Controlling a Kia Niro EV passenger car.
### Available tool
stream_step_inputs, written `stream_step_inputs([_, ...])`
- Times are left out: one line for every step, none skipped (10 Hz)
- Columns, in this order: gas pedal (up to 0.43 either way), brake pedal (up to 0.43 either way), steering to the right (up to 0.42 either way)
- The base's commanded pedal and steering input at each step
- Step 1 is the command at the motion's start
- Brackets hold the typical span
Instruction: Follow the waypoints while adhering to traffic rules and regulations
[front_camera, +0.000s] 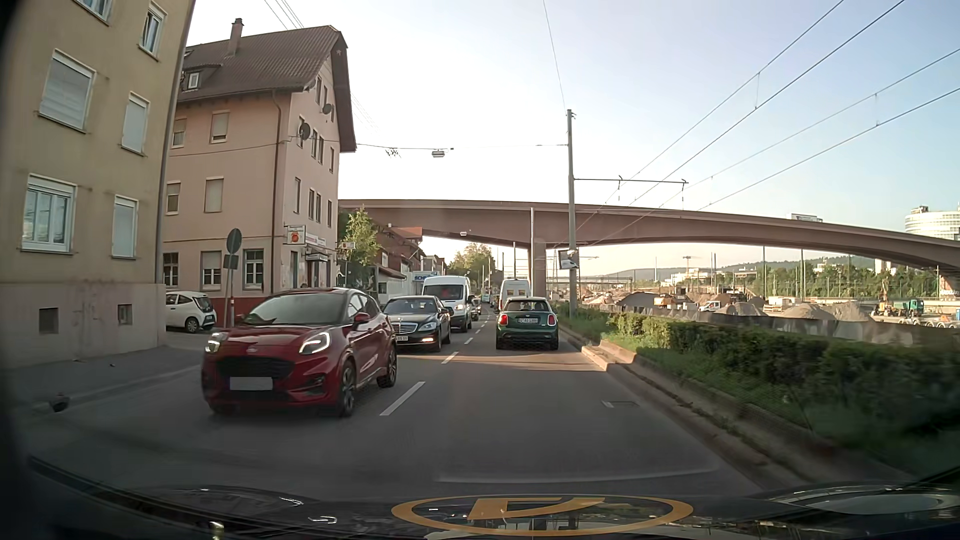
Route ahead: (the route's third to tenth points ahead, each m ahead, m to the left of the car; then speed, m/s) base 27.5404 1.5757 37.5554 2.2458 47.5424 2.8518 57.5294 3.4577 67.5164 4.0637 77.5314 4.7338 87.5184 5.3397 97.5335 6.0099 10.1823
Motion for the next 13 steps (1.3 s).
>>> stream_step_inputs([0.079,0.0,0.003])
stream_step_inputs([0.079,0.0,0.003])
stream_step_inputs([0.079,0.0,0.002])
stream_step_inputs([0.079,0.0,0.002])
stream_step_inputs([0.079,0.0,0.001])
stream_step_inputs([0.079,0.0,0.001])
stream_step_inputs([0.079,0.0,0.001])
stream_step_inputs([0.079,0.0,0.001])
stream_step_inputs([0.079,0.0,0.0])
stream_step_inputs([0.098,0.0,0.0])
stream_step_inputs([0.15,0.0,0.0])
stream_step_inputs([0.169,0.0,-0.003])
stream_step_inputs([0.189,0.0,-0.005])
